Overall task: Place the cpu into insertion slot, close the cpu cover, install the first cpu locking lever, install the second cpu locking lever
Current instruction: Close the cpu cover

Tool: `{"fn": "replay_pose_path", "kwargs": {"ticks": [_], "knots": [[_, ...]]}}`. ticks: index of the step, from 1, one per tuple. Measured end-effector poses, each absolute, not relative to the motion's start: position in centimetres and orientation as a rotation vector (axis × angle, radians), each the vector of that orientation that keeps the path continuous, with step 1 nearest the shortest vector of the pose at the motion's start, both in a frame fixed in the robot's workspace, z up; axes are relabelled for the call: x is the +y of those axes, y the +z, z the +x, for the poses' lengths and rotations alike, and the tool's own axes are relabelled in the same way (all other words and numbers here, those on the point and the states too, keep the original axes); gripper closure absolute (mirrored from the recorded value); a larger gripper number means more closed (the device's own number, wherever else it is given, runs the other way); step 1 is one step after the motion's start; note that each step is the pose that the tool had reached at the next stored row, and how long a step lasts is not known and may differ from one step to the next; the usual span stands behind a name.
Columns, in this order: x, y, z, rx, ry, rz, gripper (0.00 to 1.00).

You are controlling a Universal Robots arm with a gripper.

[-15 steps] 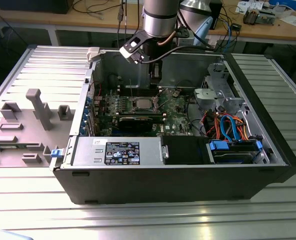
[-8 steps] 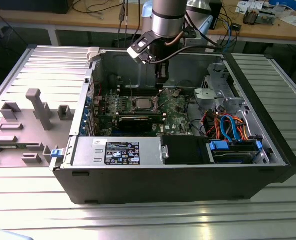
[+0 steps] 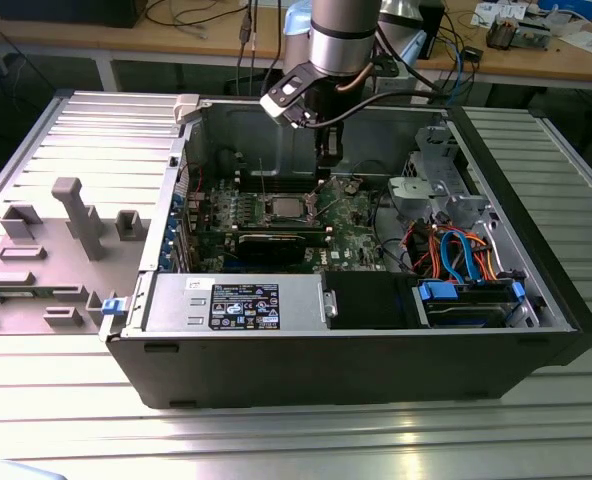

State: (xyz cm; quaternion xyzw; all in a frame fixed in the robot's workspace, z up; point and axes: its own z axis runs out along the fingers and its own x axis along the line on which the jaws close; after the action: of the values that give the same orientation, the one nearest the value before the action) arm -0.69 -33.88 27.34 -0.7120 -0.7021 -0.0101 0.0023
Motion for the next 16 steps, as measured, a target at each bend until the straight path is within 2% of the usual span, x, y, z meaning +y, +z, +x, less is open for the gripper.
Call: {"fn": "replay_pose_path", "kwargs": {"ticks": [16], "knots": [[-33.88, 27.34, -0.04, -2.203, -0.032, -2.233, 0.89]]}}
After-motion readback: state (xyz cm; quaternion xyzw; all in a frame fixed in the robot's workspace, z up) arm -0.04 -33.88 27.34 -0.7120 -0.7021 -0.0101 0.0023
